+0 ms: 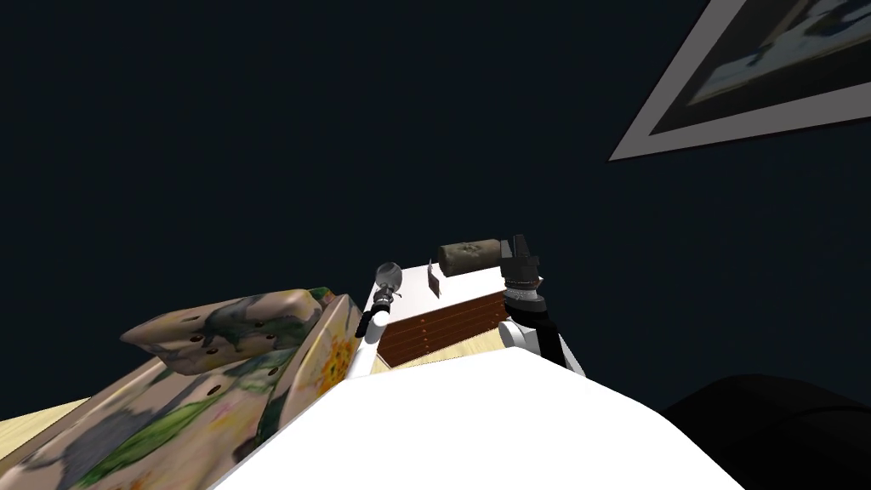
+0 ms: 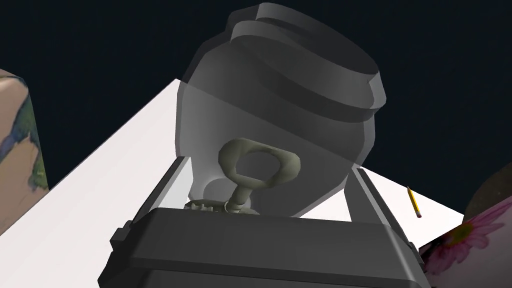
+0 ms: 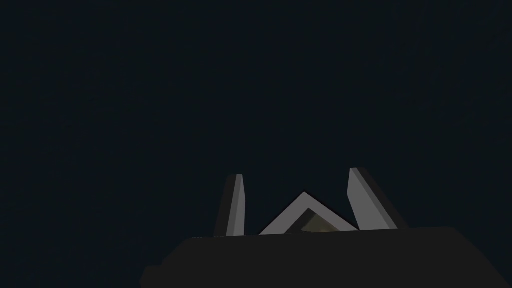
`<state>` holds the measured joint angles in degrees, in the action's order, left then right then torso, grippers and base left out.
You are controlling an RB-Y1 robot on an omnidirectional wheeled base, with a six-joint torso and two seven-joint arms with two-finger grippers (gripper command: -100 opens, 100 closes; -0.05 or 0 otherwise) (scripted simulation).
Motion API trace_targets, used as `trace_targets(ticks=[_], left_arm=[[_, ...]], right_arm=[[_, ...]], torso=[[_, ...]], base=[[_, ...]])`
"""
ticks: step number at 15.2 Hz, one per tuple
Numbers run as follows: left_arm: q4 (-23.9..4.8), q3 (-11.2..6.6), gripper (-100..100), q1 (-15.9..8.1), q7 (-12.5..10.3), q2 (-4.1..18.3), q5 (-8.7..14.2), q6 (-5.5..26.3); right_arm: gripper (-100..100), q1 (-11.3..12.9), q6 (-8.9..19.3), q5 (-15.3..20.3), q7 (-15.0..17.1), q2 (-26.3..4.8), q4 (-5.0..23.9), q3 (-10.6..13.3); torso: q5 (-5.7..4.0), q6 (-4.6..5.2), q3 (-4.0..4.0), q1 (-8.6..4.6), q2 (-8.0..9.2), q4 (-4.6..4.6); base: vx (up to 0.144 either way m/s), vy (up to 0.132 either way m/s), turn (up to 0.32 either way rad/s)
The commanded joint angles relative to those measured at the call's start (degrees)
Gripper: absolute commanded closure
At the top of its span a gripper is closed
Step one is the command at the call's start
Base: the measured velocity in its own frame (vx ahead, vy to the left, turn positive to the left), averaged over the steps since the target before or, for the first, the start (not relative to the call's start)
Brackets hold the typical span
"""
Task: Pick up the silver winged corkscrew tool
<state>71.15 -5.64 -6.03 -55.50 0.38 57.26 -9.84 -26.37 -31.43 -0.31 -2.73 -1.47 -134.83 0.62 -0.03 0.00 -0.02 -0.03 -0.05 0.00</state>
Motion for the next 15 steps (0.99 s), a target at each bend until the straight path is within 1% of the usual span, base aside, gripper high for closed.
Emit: trace_targets(ticks=[1, 2, 4, 5, 6, 7, 8, 9, 10, 11, 13, 15], left_arm=[[0.0, 0.0, -100, 0.0, 0.0, 0.0, 0.0, 0.0], [1.88, 0.5, 100, 1.75, 0.56, -1.06, -0.35, 0.25], [2.98, 0.8, 100, 2.76, 0.87, -1.6, -0.53, 0.44], [4.08, 1.09, 100, 3.77, 1.18, -2.14, -0.71, 0.63], [3.34, 0.61, 100, 3.09, 0.99, -1.79, -0.56, 0.53], [3.62, 1.08, -100, 3.42, 1.11, 0.27, -0.7, 0.25], [3.68, 1.36, -100, 3.53, 1.09, 1.67, -0.79, -0.17], [3.68, 1.36, -100, 3.53, 1.09, 1.79, -0.79, -0.17], [3.77, 1.68, -100, 3.65, 1.06, 3.21, -0.91, -0.73], [3.77, 1.68, -100, 3.65, 1.06, 3.23, -0.91, -0.73], [3.97, 2.41, -100, 3.93, 1.0, 5.52, -1.24, -2.19], [4.15, 3.23, -100, 4.28, 0.98, 7.0, -1.66, -3.99]], right_arm=[[0, 0.0, 0.0, 0.0, 0.0, 0.0, 0.0, 0.0], [0, 0.0, 0.0, 0.0, 0.0, 0.0, 0.0, 0.0], [0, -0.01, 0.0, 0.0, 0.0, 0.0, 0.0, -0.01], [0, 0.0, 0.0, 0.0, 0.0, 0.0, 0.0, -0.01], [0, 0.0, 0.0, 0.0, 0.0, 0.0, 0.0, -0.01], [0, 0.0, 0.0, 0.0, 0.0, 0.0, 0.0, 0.0], [0, 0.0, 0.0, 0.0, 0.0, 0.0, 0.0, 0.0], [0, 0.01, 0.0, 0.0, 0.0, 0.0, 0.0, 0.0], [0, 0.01, 0.0, 0.0, 0.0, 0.0, 0.0, 0.0], [0, 0.01, 0.0, 0.0, 0.0, 0.0, 0.0, 0.0], [0, 0.01, 0.0, 0.0, 0.0, 0.0, 0.0, 0.0], [0, 0.01, 0.0, 0.0, 0.0, 0.0, 0.0, 0.0]], torso=[[0.0, 0.0, 0.0, 0.0, 0.0, 0.0], [0.0, -0.01, 0.01, 0.01, 0.01, 0.0], [0.01, 0.0, 0.03, 0.03, 0.05, 0.01], [0.01, 0.01, 0.04, 0.01, 0.07, 0.02], [0.01, 0.07, 0.06, -0.03, 0.08, 0.04], [0.0, 0.09, 0.06, -0.06, 0.07, 0.04], [-0.01, 0.08, 0.08, -0.12, 0.13, 0.05], [-0.03, 0.09, 0.15, -0.17, 0.25, 0.07], [-0.03, 0.09, 0.19, -0.21, 0.33, 0.09], [-0.04, 0.09, 0.21, -0.22, 0.35, 0.1], [-0.04, 0.09, 0.19, -0.2, 0.31, 0.09], [-0.02, 0.09, 0.25, -0.13, 0.41, 0.11]], base=[[0.002, -0.007, -0.014], [0.0, 0.003, 0.062], [-0.003, 0.011, 0.076], [-0.005, 0.016, 0.053], [-0.004, 0.009, 0.016], [-0.031, -0.013, -0.02], [-0.073, -0.03, -0.035], [-0.084, -0.032, -0.022], [-0.077, -0.03, -0.021], [-0.057, -0.025, -0.014], [-0.064, -0.015, -0.024], [-0.109, -0.001, -0.041]])
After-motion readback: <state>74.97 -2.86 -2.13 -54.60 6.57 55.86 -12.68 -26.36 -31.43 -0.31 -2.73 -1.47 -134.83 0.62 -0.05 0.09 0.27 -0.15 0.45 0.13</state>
